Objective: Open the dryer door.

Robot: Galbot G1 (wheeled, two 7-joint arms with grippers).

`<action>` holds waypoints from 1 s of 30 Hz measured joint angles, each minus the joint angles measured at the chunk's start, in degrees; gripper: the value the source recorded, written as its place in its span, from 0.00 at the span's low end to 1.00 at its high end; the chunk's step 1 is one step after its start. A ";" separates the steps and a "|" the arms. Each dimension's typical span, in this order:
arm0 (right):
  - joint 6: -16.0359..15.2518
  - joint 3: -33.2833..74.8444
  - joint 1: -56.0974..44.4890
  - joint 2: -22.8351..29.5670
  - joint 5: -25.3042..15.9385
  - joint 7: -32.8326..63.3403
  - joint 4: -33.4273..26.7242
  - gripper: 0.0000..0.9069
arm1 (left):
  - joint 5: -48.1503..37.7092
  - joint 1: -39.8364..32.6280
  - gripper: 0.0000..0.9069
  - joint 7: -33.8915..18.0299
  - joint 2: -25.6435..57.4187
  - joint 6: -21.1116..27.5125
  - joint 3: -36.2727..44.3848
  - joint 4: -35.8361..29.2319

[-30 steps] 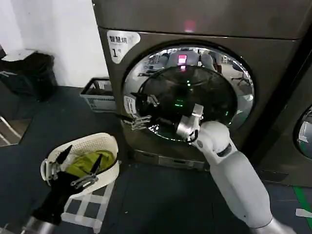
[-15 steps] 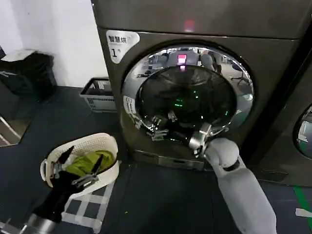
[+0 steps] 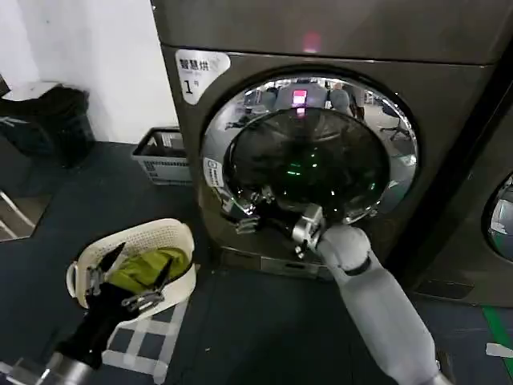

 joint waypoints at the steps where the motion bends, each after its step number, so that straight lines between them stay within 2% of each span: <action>1: 0.05 -0.34 0.41 0.24 0.02 0.19 -0.40 1.00 | -0.01 -0.06 1.00 0.00 0.00 0.31 -0.01 0.00; 15: 0.20 -2.29 3.38 3.34 0.21 1.62 -5.66 1.00 | -0.31 -0.46 1.00 -0.04 0.06 1.05 0.08 0.36; 22: -0.38 -2.67 3.64 3.15 0.91 0.44 -5.96 1.00 | -0.37 -0.80 1.00 -0.20 0.25 1.56 0.13 0.62; 30: -0.91 -2.16 4.46 2.05 4.23 -3.27 -6.71 1.00 | -0.17 -1.79 1.00 -1.91 1.12 3.66 0.06 1.15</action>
